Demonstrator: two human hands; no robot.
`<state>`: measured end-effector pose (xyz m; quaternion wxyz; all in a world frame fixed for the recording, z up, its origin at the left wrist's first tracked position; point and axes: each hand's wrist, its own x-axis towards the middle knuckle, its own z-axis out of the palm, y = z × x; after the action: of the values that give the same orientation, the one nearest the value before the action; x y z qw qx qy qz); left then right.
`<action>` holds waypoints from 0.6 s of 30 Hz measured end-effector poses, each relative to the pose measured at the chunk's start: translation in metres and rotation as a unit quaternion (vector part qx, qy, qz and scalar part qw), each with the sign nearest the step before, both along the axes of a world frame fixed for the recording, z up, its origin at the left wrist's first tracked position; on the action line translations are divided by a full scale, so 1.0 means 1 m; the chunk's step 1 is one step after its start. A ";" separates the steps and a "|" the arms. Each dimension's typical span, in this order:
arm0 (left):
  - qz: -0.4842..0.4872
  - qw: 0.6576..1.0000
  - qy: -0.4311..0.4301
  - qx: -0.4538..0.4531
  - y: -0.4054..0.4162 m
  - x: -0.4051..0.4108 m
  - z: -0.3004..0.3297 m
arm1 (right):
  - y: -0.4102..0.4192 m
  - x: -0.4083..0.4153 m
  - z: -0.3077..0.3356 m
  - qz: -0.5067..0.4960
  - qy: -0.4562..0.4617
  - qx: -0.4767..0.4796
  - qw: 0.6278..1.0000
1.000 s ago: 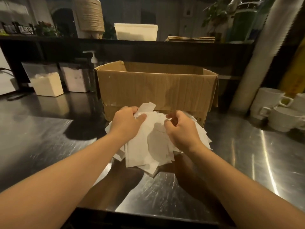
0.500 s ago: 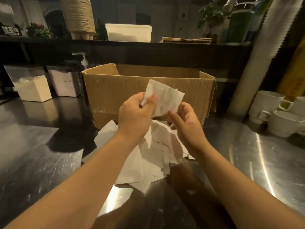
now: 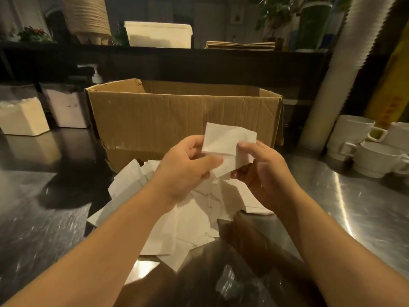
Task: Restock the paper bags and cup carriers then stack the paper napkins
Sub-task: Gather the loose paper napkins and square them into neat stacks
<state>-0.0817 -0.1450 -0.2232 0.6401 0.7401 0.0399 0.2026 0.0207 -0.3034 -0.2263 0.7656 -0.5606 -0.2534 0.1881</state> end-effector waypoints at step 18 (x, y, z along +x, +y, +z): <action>0.070 0.996 0.042 0.035 -0.012 0.009 -0.011 | 0.004 0.003 -0.003 -0.105 -0.028 -0.127 0.986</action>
<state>-0.0726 -0.1573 -0.2344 0.5956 0.7654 0.1112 0.2170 0.0235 -0.2996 -0.2291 0.6966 -0.6814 -0.1884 0.1220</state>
